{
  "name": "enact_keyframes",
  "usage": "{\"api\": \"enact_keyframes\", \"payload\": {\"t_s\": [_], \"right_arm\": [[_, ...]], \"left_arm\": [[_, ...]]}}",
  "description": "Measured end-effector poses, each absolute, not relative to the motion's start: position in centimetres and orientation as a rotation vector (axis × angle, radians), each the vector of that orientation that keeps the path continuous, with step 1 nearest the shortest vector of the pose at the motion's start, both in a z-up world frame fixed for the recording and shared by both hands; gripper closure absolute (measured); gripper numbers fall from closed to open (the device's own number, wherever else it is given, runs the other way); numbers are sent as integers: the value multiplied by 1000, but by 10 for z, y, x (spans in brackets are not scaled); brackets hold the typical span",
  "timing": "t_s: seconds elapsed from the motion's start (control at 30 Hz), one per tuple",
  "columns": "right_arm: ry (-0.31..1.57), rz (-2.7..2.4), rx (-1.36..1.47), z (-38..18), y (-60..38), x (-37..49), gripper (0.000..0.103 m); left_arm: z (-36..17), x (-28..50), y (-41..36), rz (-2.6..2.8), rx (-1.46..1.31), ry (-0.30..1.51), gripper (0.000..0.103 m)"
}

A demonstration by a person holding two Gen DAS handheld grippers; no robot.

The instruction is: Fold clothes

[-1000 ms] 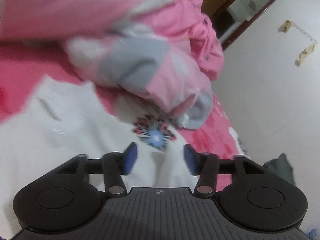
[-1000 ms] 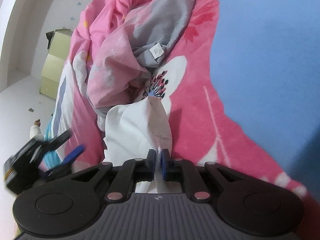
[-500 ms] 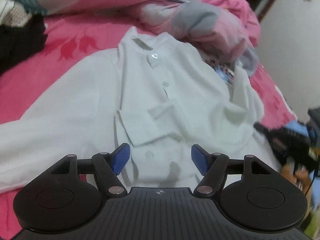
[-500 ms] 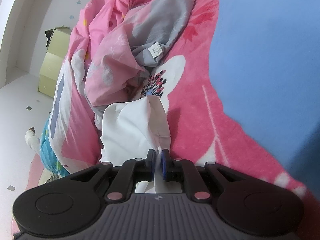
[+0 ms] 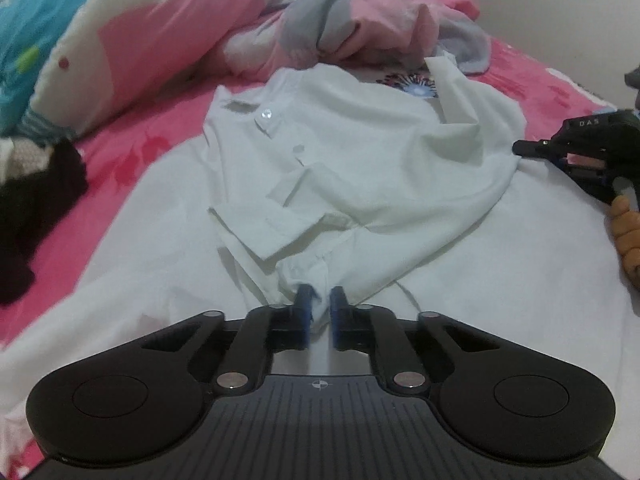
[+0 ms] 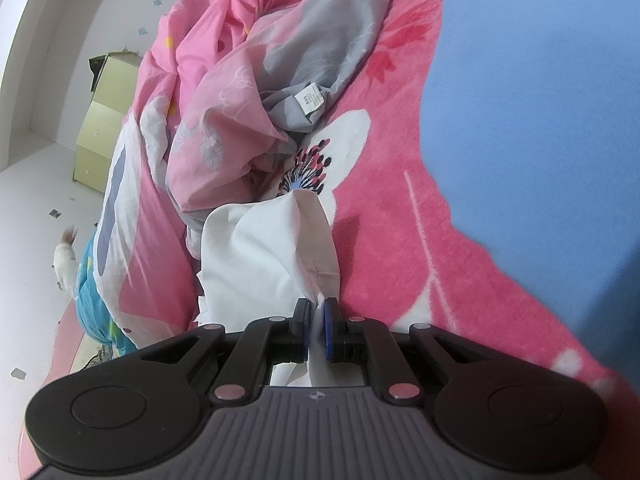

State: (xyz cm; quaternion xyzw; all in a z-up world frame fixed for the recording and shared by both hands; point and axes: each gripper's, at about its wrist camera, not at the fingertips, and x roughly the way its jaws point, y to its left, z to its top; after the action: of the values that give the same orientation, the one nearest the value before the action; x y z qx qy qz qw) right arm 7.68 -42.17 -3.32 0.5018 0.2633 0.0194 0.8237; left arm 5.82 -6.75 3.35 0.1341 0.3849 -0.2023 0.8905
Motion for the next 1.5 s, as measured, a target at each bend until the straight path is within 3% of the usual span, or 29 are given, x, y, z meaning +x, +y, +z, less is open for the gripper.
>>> {"api": "enact_keyframes", "payload": {"t_s": [0.37, 0.83, 0.9, 0.93, 0.97, 1.03, 1.17, 1.33, 1.5], "right_arm": [[564, 54, 1074, -33, -424, 76, 94], [565, 57, 1079, -33, -423, 76, 93], [565, 57, 1079, -33, -423, 76, 93], [565, 57, 1079, -33, -423, 76, 93], [565, 58, 1078, -33, -423, 76, 93], [566, 59, 1079, -33, -423, 76, 93], [572, 61, 1084, -32, -424, 77, 93], [574, 68, 1102, -32, -427, 78, 92], [544, 97, 1129, -31, -431, 77, 78]], "left_arm": [[89, -24, -48, -401, 332, 757, 101], [59, -87, -52, -533, 330, 1003, 100], [54, -91, -58, -591, 339, 1048, 98], [51, -93, -61, -620, 344, 1069, 94], [52, -94, -63, -658, 346, 1090, 83], [65, -93, -64, -759, 318, 1106, 80], [105, -56, -67, -859, 222, 1086, 73], [127, 57, -99, -760, 148, 976, 65], [103, 170, -154, -677, 123, 904, 64]]}}
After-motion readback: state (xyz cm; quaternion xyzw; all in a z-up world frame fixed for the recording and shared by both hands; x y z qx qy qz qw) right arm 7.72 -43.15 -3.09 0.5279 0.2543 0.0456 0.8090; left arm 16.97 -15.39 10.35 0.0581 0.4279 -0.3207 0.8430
